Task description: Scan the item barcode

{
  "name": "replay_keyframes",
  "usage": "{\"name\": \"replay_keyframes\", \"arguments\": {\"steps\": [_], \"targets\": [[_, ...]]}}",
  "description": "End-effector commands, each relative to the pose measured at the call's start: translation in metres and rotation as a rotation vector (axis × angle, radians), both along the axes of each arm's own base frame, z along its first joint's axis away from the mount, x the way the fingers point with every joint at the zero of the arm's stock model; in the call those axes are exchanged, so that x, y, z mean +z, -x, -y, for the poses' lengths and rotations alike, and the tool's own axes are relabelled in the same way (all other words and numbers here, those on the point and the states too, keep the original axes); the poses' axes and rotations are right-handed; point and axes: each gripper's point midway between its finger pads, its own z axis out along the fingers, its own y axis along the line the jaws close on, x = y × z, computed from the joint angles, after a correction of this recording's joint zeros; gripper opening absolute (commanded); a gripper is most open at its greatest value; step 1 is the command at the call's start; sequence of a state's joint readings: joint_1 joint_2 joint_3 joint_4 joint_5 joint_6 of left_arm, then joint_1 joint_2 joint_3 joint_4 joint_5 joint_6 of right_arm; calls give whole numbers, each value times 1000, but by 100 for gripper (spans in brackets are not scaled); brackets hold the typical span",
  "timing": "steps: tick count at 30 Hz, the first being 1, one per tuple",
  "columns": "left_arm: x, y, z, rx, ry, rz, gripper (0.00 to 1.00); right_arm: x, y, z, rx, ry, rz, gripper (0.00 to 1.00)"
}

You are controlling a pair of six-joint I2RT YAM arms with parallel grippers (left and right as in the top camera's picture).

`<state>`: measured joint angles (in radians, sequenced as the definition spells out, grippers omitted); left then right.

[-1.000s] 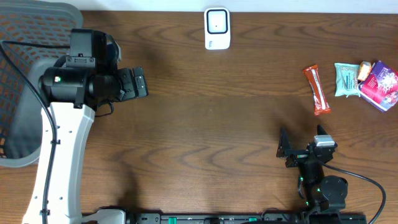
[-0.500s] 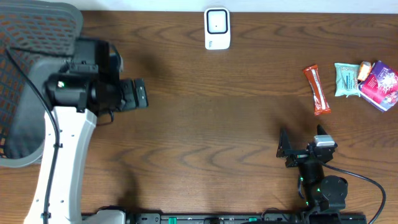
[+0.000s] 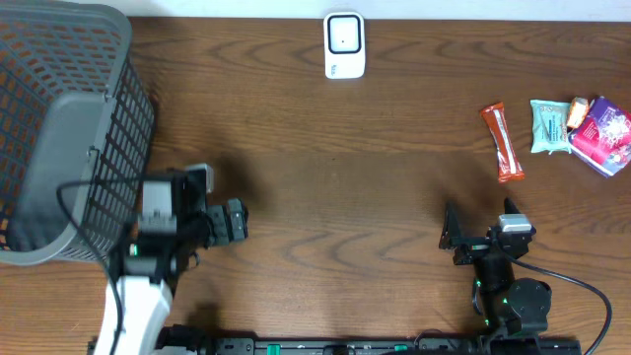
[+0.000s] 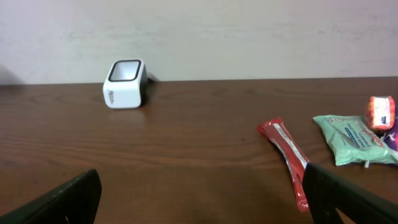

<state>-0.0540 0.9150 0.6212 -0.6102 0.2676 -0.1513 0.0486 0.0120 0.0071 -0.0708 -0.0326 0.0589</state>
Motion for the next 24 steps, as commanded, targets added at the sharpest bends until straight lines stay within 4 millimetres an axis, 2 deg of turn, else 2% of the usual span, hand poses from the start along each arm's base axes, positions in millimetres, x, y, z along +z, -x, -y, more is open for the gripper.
{"name": "replay_keyframes", "arguments": {"steps": [1,12,24], "targets": [[3,9,9,-48,40,102,98,0,0,3,-12,12,1,99],[5,26,9,-57,53,358,98,0,0,3,-12,12,1,99],[18,11,10,-61,58,592,98,0,0,3,-12,12,1,99]]}}
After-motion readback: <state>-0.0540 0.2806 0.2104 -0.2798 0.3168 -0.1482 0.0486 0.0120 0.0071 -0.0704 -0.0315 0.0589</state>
